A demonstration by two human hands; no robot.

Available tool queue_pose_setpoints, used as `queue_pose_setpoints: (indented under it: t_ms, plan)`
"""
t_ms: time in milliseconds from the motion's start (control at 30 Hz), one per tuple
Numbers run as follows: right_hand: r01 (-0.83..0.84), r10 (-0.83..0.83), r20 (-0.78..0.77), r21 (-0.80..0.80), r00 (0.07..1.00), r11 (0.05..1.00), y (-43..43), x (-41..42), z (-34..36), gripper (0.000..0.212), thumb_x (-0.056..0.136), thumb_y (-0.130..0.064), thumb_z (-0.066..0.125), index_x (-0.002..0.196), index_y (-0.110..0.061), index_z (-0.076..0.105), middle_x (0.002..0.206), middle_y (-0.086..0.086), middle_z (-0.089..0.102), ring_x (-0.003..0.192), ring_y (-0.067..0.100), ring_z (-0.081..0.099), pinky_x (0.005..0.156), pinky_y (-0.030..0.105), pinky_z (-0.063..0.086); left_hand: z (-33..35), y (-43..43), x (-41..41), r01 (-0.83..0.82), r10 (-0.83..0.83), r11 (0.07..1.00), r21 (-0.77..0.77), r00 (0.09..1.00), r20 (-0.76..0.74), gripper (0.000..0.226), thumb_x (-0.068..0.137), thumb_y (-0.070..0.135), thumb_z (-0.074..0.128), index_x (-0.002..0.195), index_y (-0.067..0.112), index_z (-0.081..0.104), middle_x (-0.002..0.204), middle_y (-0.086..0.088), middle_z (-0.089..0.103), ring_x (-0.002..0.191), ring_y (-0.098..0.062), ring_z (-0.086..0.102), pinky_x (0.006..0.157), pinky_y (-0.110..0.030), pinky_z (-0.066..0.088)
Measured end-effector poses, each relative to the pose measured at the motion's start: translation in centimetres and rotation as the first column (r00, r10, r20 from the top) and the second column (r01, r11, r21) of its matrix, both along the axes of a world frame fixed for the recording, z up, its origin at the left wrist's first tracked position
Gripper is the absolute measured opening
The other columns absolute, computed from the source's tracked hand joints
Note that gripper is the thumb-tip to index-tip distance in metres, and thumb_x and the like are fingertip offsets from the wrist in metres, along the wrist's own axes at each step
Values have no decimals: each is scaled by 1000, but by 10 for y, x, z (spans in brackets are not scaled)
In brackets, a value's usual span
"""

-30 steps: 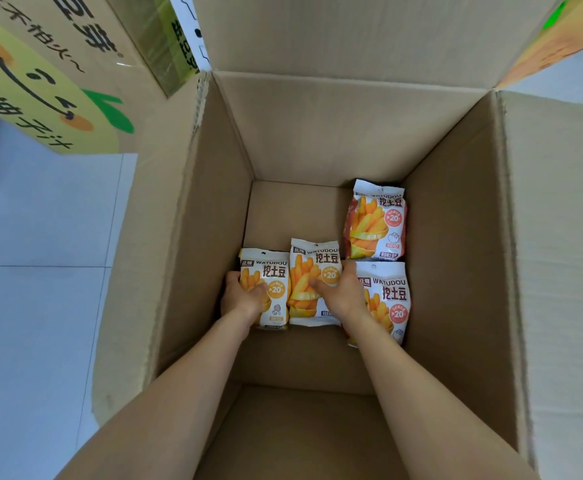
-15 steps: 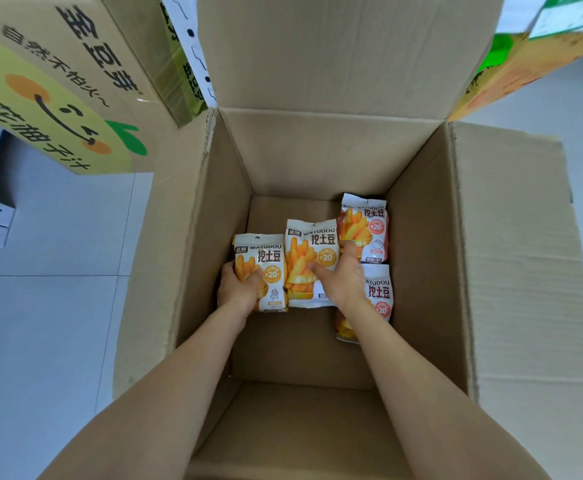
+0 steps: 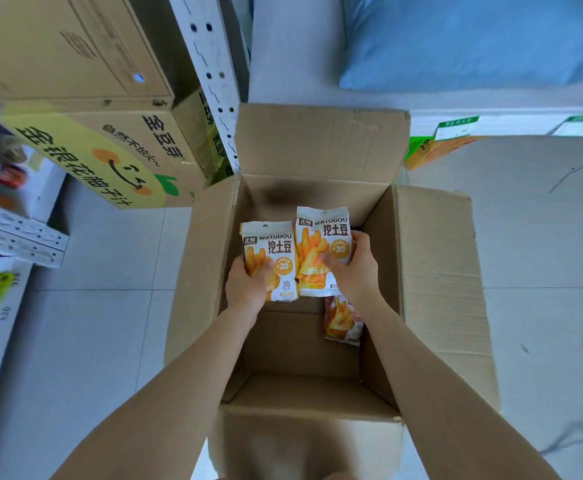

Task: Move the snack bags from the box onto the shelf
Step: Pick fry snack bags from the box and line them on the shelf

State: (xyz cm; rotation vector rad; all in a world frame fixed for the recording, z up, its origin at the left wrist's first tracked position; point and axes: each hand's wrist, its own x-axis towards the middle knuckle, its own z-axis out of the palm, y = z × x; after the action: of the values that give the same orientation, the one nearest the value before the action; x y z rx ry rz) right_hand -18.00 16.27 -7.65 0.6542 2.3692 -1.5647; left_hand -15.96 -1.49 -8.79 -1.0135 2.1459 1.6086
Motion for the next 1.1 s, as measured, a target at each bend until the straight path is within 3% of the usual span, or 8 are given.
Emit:
queue_pose_setpoints:
  t_ms: [167, 300, 467, 633, 700, 867, 1033, 1100]
  plan:
    - [-13, 15, -42, 38, 999, 999, 4, 12, 76, 52, 84, -23, 74, 126, -15, 44, 109, -6, 62, 91, 10, 60, 59, 8, 40, 74, 0, 8, 21, -22, 1000, -14, 996, -82, 38, 90, 37, 66, 120, 15, 57, 113, 1, 66, 95, -18, 67, 70, -27, 56]
    - [-4, 10, -90, 62, 996, 998, 3, 26, 132, 49, 82, -23, 76, 121, -14, 47, 96, -12, 60, 87, 12, 61, 58, 14, 41, 132, -4, 19, 29, -36, 998, -55, 991, -128, 38, 89, 38, 68, 118, 16, 59, 114, -2, 67, 99, -21, 68, 76, -34, 58]
    - [-46, 56, -139, 70, 989, 996, 1, 54, 195, 51, 82, -25, 76, 123, -14, 47, 102, -10, 62, 84, 8, 59, 60, 12, 40, 198, -6, 51, 2, -20, 996, -94, 982, -188, 39, 88, 38, 68, 118, 14, 58, 113, -3, 66, 98, -20, 66, 69, -24, 53]
    - [-125, 137, -198, 70, 971, 990, -3, 95, 258, 49, 82, -21, 76, 121, -14, 47, 98, -13, 59, 81, 4, 57, 62, 7, 40, 252, -11, 107, -120, 122, 993, 24, 961, -247, 32, 83, 37, 74, 105, 17, 59, 107, -2, 69, 94, -20, 69, 79, -44, 60]
    - [-162, 173, -225, 68, 959, 984, -7, 114, 282, 48, 82, -21, 76, 120, -15, 47, 98, -13, 60, 82, 5, 58, 67, 13, 44, 273, -16, 133, -169, 184, 982, 81, 950, -253, 35, 79, 40, 75, 102, 18, 59, 105, -1, 70, 92, -19, 71, 78, -46, 60]
    - [-219, 234, -281, 83, 931, 972, -26, 163, 335, 49, 78, -26, 78, 115, -25, 46, 105, -9, 66, 98, 18, 63, 80, 38, 52, 332, -34, 198, -284, 287, 957, 54, 909, -301, 29, 85, 28, 74, 103, 11, 59, 89, 5, 68, 85, -15, 69, 70, -33, 58]
    - [-269, 277, -342, 73, 898, 960, -57, 216, 387, 47, 78, -23, 79, 111, -30, 47, 95, -25, 62, 96, 14, 63, 80, 39, 52, 384, -65, 262, -338, 344, 937, 85, 861, -374, 21, 86, 20, 73, 98, 12, 57, 86, 4, 68, 78, -12, 69, 59, -25, 56]
    - [-308, 307, -368, 59, 878, 950, -71, 236, 404, 48, 77, -22, 80, 113, -28, 49, 99, -25, 63, 97, 11, 63, 82, 39, 52, 404, -79, 288, -354, 357, 931, 85, 844, -400, 21, 87, 19, 72, 100, 12, 58, 88, 2, 69, 79, -14, 70, 58, -28, 58]
